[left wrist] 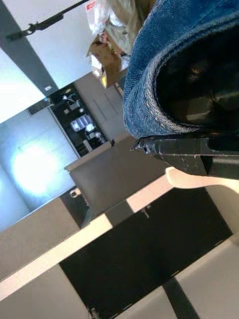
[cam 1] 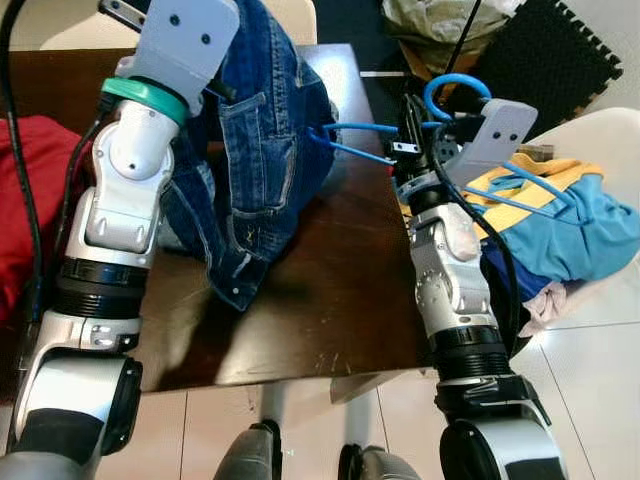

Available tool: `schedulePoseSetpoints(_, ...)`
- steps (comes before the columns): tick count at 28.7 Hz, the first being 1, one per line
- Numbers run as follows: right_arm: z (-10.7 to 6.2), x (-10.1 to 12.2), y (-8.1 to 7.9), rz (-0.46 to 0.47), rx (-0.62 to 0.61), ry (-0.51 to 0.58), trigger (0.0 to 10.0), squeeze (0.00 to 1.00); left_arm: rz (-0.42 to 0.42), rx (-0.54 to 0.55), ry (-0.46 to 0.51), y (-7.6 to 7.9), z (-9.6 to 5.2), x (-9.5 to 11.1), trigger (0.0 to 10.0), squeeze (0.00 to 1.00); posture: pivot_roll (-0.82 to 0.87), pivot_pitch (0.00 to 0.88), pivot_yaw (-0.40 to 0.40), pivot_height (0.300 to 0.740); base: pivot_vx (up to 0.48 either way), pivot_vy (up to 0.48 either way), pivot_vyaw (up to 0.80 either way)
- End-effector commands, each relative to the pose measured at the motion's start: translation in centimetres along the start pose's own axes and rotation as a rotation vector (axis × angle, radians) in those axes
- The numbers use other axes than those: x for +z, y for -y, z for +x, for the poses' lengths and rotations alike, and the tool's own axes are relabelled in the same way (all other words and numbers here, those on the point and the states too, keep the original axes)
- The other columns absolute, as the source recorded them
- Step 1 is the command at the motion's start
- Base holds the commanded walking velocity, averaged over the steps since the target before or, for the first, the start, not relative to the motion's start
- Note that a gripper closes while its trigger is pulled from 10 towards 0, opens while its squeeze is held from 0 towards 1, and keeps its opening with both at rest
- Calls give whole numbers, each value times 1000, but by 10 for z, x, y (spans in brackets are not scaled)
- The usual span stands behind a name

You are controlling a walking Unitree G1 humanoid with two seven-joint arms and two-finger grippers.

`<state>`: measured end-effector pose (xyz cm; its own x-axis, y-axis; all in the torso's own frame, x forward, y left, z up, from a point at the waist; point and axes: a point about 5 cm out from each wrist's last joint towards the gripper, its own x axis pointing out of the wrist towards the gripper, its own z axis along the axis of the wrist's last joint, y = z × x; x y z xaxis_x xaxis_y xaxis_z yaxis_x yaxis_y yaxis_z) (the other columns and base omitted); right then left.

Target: Hang hanger

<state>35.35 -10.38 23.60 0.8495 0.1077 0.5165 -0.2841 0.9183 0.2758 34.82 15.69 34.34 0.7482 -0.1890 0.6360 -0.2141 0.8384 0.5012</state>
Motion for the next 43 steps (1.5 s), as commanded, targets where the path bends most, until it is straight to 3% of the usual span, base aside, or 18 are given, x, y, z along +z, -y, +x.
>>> schedulePoseSetpoints(1,-3,-4,0,1,3,-10,10000,0,-86,-105,-140,14,-10,-20,10000,0,141,84,14,740,0,0,0)
schedulePoseSetpoints(2,-3,-4,0,1,3,-10,10000,0,-86,-105,-140,14,-10,-20,10000,0,141,84,14,740,0,0,0)
schedulePoseSetpoints(4,-4,-4,-1,0,8,-12,10000,0,-261,-284,-344,37,-30,-45,10000,0,142,86,13,740,0,0,0)
schedulePoseSetpoints(9,-5,-4,-1,0,9,-13,10000,0,-345,-461,-469,56,-54,-63,10000,0,141,94,11,740,0,0,0)
schedulePoseSetpoints(10,-5,-4,-1,0,10,-14,10000,0,-368,-535,-486,62,-64,-68,10000,553,141,101,8,740,0,0,0)
schedulePoseSetpoints(12,-5,-4,-1,0,11,-14,10000,0,-383,-582,-492,65,-71,-70,10000,553,141,101,8,740,0,0,0)
schedulePoseSetpoints(13,-6,-4,-1,0,13,-15,10000,0,-379,-617,-458,66,-75,-70,10000,1000,137,107,6,740,0,0,0)
schedulePoseSetpoints(17,-7,-3,-1,-2,17,-17,10000,0,-415,-664,-340,64,-80,-52,10000,1000,141,113,9,740,0,0,0)
schedulePoseSetpoints(22,-10,-6,-1,-1,17,-31,10000,0,-519,-787,-344,76,-113,-27,10000,1000,153,132,7,740,0,0,0)
schedulePoseSetpoints(27,-11,-7,-2,2,22,-38,10000,0,-573,-842,-317,79,-127,-10,10000,1000,161,142,-1,740,0,0,0)
schedulePoseSetpoints(28,-11,-8,-3,3,28,-44,10000,0,-483,-710,-245,73,-118,1,10000,251,169,151,-10,740,0,0,0)
schedulePoseSetpoints(29,-11,-9,-4,4,33,-48,10000,0,-361,-530,-183,63,-104,8,10000,0,178,154,-13,740,0,0,0)
schedulePoseSetpoints(30,-11,-9,-4,4,33,-48,10000,0,-361,-530,-183,63,-104,8,10000,0,178,154,-13,740,0,0,0)
schedulePoseSetpoints(32,-10,-10,-4,3,38,-54,10000,0,-68,-255,-76,40,-82,16,10000,0,182,155,-14,740,0,0,0)
schedulePoseSetpoints(39,-5,-5,4,-29,4,-34,10000,0,99,7,-108,3,-70,10,10000,0,178,158,-13,740,0,0,0)
schedulePoseSetpoints(41,0,11,35,-96,-99,11,10000,0,205,362,-274,-53,-75,-3,10000,0,183,166,2,740,0,0,0)
schedulePoseSetpoints(42,0,11,35,-96,-99,11,10000,0,205,362,-274,-53,-75,-3,10000,0,183,166,2,740,0,0,0)
schedulePoseSetpoints(43,2,18,47,-115,-137,28,10000,0,234,504,-344,-74,-82,-8,10000,0,183,166,2,740,0,0,0)
